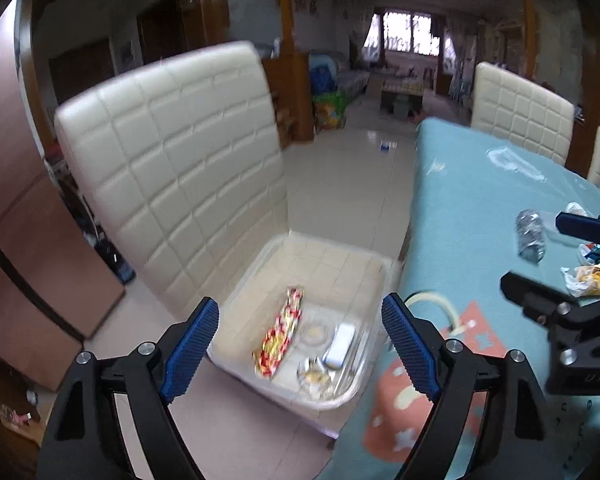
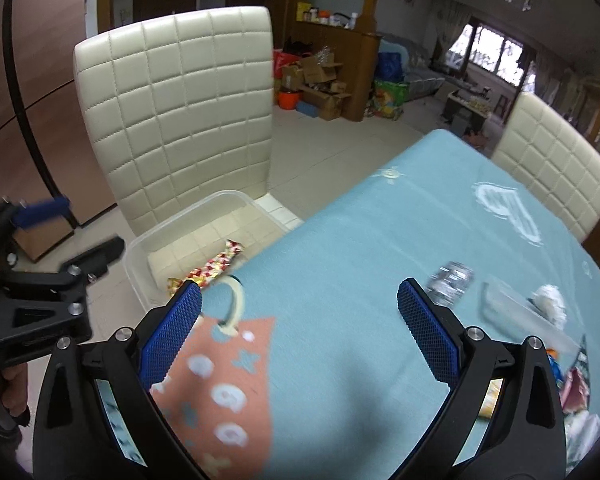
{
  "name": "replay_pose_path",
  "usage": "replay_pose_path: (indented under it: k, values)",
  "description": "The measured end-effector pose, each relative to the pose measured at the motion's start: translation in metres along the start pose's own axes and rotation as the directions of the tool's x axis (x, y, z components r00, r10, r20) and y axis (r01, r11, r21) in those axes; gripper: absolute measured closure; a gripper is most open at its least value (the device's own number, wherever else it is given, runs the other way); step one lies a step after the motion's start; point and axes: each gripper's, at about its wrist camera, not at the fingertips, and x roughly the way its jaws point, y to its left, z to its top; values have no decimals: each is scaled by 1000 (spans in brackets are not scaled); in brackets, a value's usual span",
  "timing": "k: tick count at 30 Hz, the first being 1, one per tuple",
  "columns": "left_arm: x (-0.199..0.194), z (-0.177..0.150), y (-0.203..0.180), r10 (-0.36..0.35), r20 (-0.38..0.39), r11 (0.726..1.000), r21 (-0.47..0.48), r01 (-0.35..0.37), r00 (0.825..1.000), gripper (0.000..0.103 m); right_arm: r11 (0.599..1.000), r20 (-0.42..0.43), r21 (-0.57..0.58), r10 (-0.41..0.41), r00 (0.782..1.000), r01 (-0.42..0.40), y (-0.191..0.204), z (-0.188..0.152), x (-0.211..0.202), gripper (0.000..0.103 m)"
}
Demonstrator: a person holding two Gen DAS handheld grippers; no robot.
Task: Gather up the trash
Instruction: 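Carry the lid and carton to the bin and release both, then return to the table and grasp the white milk carton with the right tool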
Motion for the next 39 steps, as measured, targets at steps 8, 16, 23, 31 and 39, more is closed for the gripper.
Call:
replay_pose_path:
  k: [8, 16, 23, 31, 39]
  values:
    - [-23, 9, -59, -110, 29, 988, 109, 106, 994, 21, 987, 11, 130, -92, 996, 90, -65, -39, -36, 6]
    - [-37, 4, -138, -233, -7, 949, 217, 228, 973, 20, 945, -12, 274, -183, 983, 179, -137, -88, -68, 6]
    - [-43, 2, -200, -308, -53, 910, 275, 311, 950, 21, 899, -45, 359, -252, 967, 251, -193, -128, -92, 5]
    - [-39, 2, -267, -363, -115, 865, 326, 380, 925, 20, 817, -101, 444, -363, 926, 368, -259, -169, -119, 5]
    - [-20, 3, -303, -357, -182, 851, 340, 400, 916, 21, 741, -194, 528, -369, 909, 414, -313, -204, -114, 5]
